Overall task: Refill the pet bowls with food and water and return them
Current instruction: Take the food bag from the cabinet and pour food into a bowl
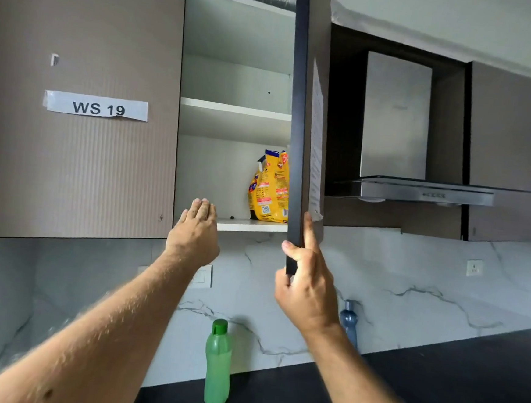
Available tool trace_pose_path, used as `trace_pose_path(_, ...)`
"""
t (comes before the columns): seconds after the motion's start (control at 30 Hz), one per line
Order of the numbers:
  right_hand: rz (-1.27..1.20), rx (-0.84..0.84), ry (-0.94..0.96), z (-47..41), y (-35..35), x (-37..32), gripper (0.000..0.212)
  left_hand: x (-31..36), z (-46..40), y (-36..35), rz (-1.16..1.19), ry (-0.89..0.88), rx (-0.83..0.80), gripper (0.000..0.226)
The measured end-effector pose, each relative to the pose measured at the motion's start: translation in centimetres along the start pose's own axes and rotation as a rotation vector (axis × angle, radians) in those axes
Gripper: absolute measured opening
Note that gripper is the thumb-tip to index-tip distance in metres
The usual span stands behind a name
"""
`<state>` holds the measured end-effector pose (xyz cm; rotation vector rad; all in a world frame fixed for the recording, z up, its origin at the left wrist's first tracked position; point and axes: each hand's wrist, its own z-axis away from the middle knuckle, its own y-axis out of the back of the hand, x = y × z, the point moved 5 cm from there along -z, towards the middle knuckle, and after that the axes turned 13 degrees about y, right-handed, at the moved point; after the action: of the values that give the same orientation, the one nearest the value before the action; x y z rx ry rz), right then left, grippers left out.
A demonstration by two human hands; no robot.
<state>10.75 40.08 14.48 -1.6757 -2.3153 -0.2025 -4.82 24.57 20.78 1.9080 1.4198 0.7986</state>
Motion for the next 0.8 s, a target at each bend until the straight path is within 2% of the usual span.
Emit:
trace_pose_path(0.3,0.094,0.184,-0.204,2.1,7.6,3.9,0.057,3.3,2.6,0.4,0.001,-0.031,-0.020,0.079)
trace_pose_path(0.4,0.090,0.189,-0.371,3.0,9.6,5.9,0.054,4.7,3.1,0.4,0.003,-0.055,-0.027,0.079)
trace_pose_path(0.53,0.086,0.204,-0.450,4.2,11.8,8.3,0.037,7.0,3.4,0.3,0.016,-0.083,-0.036,0.079)
trace_pose_path(0.63,0.077,0.191,-0.538,4.6,12.8,10.0,0.044,8.8,3.6,0.4,0.035,-0.109,-0.039,0.080)
trace_pose_path(0.8,0.082,0.194,-0.681,5.9,14.2,13.2,0.037,10.5,3.8,0.4,0.052,-0.135,-0.033,0.081)
